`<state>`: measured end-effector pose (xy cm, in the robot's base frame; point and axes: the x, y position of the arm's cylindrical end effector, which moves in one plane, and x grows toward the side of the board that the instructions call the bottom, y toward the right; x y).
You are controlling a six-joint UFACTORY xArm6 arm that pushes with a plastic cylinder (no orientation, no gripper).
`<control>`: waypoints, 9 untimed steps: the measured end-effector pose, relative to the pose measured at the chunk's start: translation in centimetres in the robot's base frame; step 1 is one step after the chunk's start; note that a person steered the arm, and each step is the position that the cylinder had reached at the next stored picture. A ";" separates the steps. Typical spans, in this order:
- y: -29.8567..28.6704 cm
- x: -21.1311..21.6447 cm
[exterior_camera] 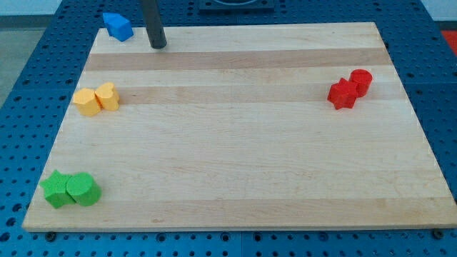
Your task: Nudge the blue cube a bit down
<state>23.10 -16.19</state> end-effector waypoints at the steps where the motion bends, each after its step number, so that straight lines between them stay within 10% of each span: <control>1: 0.1 -3.0; 9: -5.5 -2.6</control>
<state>20.52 -21.69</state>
